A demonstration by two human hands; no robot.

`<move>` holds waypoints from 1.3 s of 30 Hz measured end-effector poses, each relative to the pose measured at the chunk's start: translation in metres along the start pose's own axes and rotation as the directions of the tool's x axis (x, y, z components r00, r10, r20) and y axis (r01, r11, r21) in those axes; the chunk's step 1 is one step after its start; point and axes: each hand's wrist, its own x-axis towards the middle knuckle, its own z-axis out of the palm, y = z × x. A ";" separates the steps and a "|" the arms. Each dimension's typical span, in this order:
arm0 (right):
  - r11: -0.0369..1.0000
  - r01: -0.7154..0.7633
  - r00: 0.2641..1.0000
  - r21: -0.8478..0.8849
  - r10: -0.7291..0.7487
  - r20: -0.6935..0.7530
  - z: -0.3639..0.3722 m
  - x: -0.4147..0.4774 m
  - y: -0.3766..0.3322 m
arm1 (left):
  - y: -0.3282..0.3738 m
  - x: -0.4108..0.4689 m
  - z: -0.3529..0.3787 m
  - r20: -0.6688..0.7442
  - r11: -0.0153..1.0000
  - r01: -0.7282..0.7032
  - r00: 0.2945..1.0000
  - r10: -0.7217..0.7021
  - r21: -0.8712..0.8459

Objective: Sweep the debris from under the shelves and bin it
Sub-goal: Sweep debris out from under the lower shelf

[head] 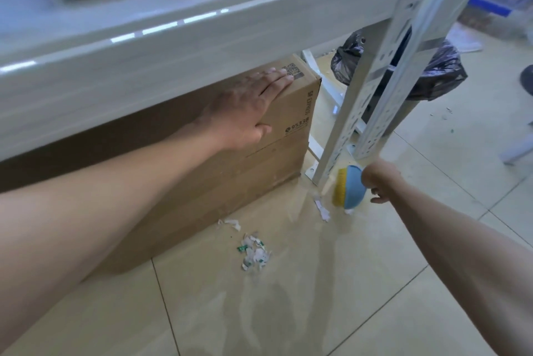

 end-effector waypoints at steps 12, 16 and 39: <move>0.794 0.360 0.868 -0.490 -0.477 -0.136 -0.022 -0.005 -0.017 | -0.003 0.001 0.003 -0.048 1.000 0.006 0.999 -0.006 -0.001; 0.710 0.346 0.870 -0.614 -0.487 -0.072 0.015 -0.014 0.008 | -0.004 0.001 0.003 -0.056 1.000 0.006 0.998 -0.007 -0.014; 0.801 0.573 0.806 -0.176 -0.589 -0.061 0.107 -0.131 -0.060 | -0.007 0.004 0.006 -0.044 1.000 0.002 0.999 -0.003 -0.026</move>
